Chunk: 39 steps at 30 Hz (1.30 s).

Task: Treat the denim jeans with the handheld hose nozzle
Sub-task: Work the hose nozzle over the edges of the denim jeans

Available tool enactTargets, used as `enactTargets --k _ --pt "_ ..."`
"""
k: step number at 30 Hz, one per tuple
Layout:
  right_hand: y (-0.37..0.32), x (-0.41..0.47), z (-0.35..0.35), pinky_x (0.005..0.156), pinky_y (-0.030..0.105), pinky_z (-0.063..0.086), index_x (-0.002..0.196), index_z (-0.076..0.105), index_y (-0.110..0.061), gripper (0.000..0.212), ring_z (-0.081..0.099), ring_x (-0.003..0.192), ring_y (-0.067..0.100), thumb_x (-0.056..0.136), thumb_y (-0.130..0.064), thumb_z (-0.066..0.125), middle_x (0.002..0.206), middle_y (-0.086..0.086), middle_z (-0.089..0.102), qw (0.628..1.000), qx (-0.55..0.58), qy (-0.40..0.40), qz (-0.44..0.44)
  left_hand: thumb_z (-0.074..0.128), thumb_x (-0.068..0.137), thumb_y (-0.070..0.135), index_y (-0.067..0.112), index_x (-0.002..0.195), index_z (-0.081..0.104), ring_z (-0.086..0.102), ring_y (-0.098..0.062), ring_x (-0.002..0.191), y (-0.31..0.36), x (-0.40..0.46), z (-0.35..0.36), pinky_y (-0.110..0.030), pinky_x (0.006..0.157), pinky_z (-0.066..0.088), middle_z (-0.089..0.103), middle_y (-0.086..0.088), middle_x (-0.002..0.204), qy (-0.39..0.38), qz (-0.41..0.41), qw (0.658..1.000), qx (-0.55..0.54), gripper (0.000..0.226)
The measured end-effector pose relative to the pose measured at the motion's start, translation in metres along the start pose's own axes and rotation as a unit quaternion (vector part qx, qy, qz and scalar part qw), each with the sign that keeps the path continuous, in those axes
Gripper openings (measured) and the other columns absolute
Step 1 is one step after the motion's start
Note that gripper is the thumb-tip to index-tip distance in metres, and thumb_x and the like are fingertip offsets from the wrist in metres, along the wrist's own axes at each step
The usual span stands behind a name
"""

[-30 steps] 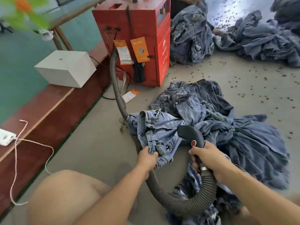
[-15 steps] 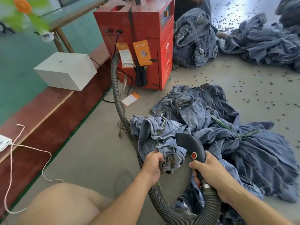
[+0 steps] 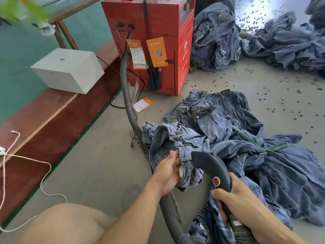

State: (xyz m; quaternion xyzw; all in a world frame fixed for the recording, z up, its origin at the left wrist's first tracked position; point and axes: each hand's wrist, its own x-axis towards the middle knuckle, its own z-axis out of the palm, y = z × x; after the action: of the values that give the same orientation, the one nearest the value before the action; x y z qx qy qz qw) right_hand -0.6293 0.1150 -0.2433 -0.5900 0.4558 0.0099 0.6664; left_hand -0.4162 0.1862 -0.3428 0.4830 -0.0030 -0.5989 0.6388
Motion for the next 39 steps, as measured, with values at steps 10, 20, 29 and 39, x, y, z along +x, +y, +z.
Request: enactTargets --k 10,20,29,39 --pt "-0.018 0.016 0.003 0.046 0.038 0.044 0.085 0.048 -0.006 0.015 0.048 0.044 0.026 0.09 0.003 0.059 0.059 0.02 0.053 0.994 0.021 0.107 -0.007 0.019 0.109 0.058 0.021 0.149 0.052 0.061 -0.033 0.13 -0.004 0.0 0.001 -0.057 0.112 0.043 0.065 -0.007 0.141 -0.025 -0.057 0.997 -0.039 0.064" --pt "-0.022 0.002 0.018 0.044 0.034 0.047 0.097 0.046 -0.018 0.017 0.059 0.041 0.021 0.089 -0.02 0.06 0.051 0.003 0.063 0.981 -0.175 0.082 -0.03 0.06 0.088 -0.019 0.02 0.151 0.052 0.057 -0.032 0.135 -0.02 -0.004 0.016 -0.048 0.117 0.042 0.064 -0.011 0.141 -0.042 0.052 0.985 0.157 0.074" --pt "-0.021 0.017 -0.009 0.046 0.036 0.046 0.1 0.047 -0.013 0.018 0.057 0.043 0.027 0.089 -0.012 0.061 0.058 0.015 0.061 0.985 -0.092 0.149 -0.007 0.048 0.088 -0.026 0.037 0.12 0.073 0.07 -0.007 0.114 -0.02 0.0 0.013 -0.019 0.088 0.056 0.074 0.008 0.123 0.005 0.033 0.992 0.124 0.076" --pt "-0.016 0.047 -0.021 0.054 0.044 0.048 0.101 0.048 -0.008 0.017 0.057 0.047 0.031 0.09 -0.007 0.061 0.06 0.019 0.061 0.984 -0.066 0.162 0.028 0.029 0.106 0.015 0.011 0.159 0.032 0.07 -0.021 0.101 -0.041 0.007 -0.005 -0.03 0.096 0.049 0.078 -0.006 0.102 0.007 -0.101 0.971 0.216 0.053"
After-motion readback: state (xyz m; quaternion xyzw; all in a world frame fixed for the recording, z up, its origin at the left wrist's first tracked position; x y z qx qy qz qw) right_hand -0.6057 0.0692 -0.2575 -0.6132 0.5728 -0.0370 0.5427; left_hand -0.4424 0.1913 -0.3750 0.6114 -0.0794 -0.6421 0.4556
